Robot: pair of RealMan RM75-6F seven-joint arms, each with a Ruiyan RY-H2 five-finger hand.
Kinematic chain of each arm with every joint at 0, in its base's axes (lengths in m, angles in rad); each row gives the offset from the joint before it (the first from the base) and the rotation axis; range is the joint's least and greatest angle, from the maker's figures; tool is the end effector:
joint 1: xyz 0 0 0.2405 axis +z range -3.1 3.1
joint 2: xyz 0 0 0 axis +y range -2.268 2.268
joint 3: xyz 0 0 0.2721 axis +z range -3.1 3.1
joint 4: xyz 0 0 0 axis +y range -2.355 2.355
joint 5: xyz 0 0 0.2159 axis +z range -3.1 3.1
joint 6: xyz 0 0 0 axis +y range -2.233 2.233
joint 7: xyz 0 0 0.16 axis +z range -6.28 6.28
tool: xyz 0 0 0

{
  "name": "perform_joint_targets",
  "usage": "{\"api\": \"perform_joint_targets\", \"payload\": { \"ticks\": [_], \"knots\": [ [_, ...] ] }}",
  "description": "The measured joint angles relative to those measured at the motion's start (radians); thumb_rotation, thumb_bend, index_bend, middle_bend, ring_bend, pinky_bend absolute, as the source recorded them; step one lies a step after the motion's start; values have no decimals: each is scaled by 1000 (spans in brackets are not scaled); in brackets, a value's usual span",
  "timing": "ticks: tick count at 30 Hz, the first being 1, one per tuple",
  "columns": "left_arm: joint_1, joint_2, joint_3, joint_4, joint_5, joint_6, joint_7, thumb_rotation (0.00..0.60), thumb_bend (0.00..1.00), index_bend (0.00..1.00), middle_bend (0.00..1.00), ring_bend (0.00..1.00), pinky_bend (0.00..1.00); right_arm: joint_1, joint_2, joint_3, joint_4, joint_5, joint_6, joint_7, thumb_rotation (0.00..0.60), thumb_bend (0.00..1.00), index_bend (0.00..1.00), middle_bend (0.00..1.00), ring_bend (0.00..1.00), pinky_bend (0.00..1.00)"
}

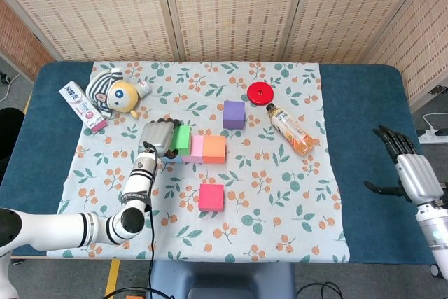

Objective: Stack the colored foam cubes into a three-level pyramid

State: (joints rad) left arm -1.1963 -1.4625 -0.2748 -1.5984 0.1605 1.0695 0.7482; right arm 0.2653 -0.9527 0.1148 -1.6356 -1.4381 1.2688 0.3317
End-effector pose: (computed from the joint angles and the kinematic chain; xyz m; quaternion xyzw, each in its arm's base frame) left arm -0.0624 0.4378 0.0063 -0.6841 -0.4563 -0.2769 0.4970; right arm -0.3062 -0.2704 0.2002 0.5889 -0.4489 0.4404 0.5077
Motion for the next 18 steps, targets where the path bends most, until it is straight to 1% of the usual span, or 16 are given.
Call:
{"api": "perform_joint_targets", "payload": {
  "ticks": [15, 18],
  "knots": [
    [6, -8, -9, 5, 13, 3, 10, 600, 326, 285, 201, 174, 249, -5, 0, -1, 1, 0, -1, 6, 600, 18, 0, 0, 0, 0],
    [7, -11, -7, 6, 12, -3, 14, 600, 325, 277, 187, 151, 246, -4, -1, 0, 2, 1, -3, 4, 600, 18, 0, 0, 0, 0]
  ]
}}
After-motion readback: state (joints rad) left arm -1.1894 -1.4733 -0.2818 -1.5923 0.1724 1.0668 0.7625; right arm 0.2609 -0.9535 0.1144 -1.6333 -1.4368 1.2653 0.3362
